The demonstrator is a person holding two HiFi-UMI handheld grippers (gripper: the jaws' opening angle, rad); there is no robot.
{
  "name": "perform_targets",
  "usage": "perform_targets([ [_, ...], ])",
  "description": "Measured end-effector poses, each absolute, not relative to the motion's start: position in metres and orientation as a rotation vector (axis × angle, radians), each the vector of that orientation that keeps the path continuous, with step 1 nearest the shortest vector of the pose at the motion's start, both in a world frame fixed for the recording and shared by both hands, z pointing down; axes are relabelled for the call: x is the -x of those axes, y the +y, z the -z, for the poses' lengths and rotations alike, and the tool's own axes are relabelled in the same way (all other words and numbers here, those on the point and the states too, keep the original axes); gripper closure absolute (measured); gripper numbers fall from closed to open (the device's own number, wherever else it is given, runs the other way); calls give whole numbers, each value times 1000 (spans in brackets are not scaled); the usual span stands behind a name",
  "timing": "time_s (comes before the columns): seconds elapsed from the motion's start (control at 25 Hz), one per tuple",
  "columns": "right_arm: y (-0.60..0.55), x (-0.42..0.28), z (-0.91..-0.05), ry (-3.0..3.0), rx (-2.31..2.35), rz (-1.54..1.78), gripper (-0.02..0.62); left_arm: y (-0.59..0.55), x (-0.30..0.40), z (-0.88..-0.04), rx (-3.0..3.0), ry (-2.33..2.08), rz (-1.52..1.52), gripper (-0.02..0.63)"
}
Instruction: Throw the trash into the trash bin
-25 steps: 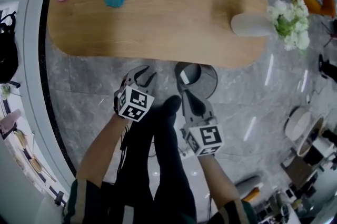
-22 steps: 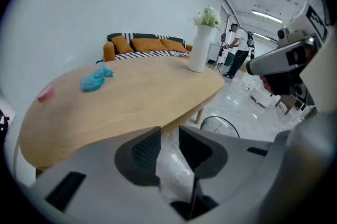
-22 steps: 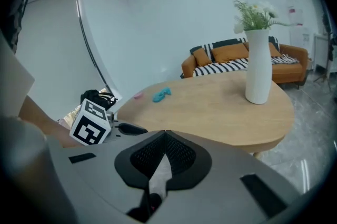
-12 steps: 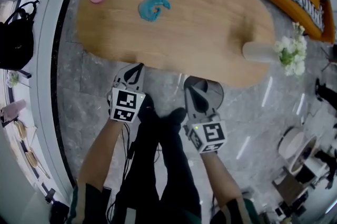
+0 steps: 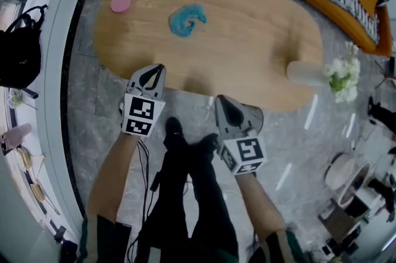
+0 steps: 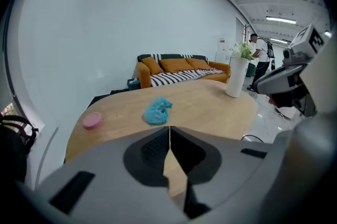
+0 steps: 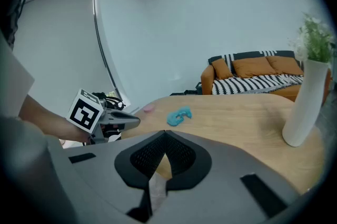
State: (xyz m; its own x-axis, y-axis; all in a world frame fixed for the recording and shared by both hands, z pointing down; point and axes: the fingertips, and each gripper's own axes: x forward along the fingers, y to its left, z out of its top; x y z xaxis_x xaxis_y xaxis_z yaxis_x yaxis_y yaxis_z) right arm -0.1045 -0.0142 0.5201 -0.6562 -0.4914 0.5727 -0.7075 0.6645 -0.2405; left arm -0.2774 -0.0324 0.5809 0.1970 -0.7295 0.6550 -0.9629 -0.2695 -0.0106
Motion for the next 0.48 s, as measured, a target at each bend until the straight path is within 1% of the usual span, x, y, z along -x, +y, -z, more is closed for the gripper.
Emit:
perform_targets([
  [0.12, -26, 110, -520, -2415, -935, -611, 595, -54, 280, -579, -2109, -1568, -798, 603],
  [0.16, -30, 112, -521, -2425, -941, -605, 595, -61, 281, -580, -2117, -1567, -799, 565],
  [0.2, -33, 114, -522, -2432, -945, -604, 595, -69, 282, -582, -2121, -1566, -800, 459],
  [0.36, -40, 120, -524, -2419, -952, -642, 595, -98, 282, -594, -2128, -1532, -807, 307],
  [0.44, -42, 122, -526, -2398, -954, -657, 595, -112, 280, -604, -2129, -1492, -815, 272],
  [0.48, -43, 120, -528, -2387, -959, -654, 595, -120, 278, -609, -2131, -1474, -824, 272],
])
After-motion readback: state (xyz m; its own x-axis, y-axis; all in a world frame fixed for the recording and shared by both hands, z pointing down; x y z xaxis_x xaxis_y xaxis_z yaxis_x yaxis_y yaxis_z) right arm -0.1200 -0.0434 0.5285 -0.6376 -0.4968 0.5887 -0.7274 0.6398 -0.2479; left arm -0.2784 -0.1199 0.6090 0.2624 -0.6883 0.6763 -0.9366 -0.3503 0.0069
